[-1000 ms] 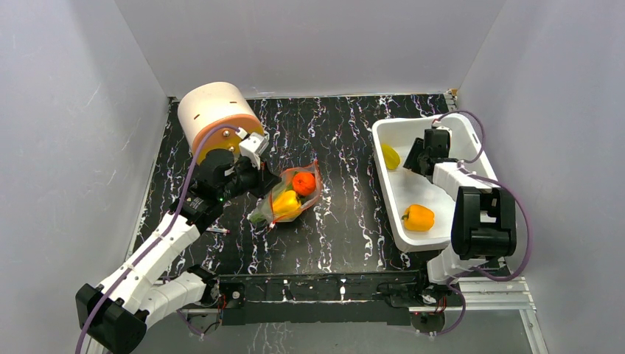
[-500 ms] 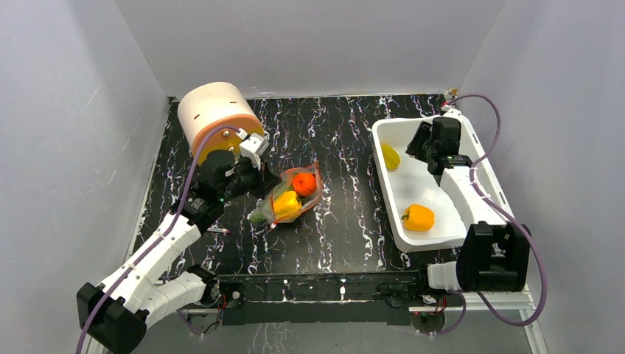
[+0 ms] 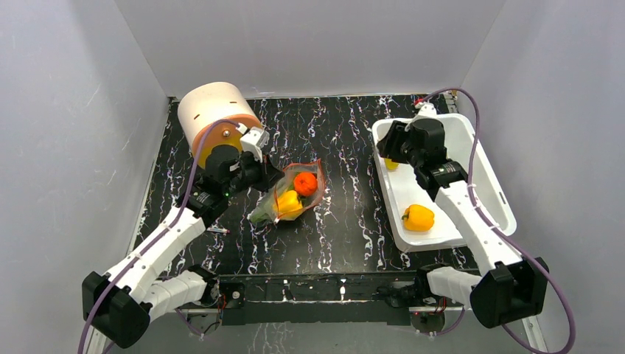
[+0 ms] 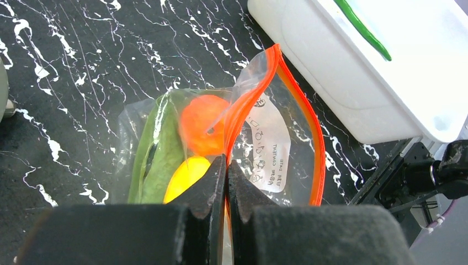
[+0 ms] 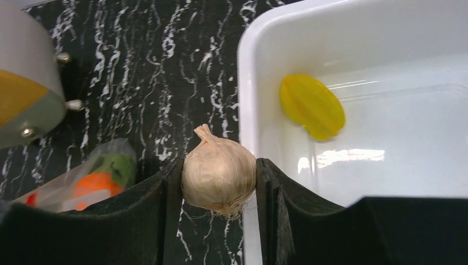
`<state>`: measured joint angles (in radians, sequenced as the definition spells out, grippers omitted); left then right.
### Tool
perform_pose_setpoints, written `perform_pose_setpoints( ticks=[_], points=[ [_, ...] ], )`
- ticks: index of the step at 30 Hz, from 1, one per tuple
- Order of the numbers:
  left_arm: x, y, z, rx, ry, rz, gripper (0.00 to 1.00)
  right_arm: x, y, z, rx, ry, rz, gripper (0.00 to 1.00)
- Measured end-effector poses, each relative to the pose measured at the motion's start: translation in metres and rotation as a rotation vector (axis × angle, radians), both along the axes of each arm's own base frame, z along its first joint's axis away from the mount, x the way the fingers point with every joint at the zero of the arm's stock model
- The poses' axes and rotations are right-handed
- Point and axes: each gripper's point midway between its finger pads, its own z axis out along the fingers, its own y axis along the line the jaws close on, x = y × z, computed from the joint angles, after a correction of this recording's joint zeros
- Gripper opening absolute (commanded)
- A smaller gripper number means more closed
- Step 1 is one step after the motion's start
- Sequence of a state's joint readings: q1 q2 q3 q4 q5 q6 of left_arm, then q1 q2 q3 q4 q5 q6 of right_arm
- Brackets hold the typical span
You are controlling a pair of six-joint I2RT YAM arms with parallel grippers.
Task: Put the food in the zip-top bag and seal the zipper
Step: Place the fake vegetable in the bin.
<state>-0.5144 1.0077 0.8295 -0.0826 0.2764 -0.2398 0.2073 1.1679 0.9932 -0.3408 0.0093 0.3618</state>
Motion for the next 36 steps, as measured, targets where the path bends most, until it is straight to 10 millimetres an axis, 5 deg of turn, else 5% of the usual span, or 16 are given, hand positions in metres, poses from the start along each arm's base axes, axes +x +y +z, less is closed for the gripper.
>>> perform_pose_setpoints(
  ticks=[10, 18, 24, 30, 36],
  points=[
    [0.012, -0.009, 0.02, -0.068, 0.04, 0.045, 0.0, -0.036, 0.084, 0.03, 0.166, -0.044, 0.224, 0.39],
    [0.018, -0.009, 0.016, -0.069, 0.065, 0.075, 0.0, -0.077, 0.156, 0.049, 0.317, -0.046, 0.402, 0.38],
    [0.02, -0.009, 0.023, -0.081, 0.068, 0.088, 0.0, -0.107, 0.194, 0.061, 0.396, -0.057, 0.491, 0.4],
    [0.02, -0.012, 0.033, -0.106, 0.072, 0.089, 0.0, -0.118, 0.216, 0.051, 0.412, -0.027, 0.518, 0.41],
    [0.019, -0.013, 0.034, -0.123, 0.09, 0.092, 0.0, -0.124, 0.246, 0.018, 0.37, 0.046, 0.531, 0.45]
  ],
)
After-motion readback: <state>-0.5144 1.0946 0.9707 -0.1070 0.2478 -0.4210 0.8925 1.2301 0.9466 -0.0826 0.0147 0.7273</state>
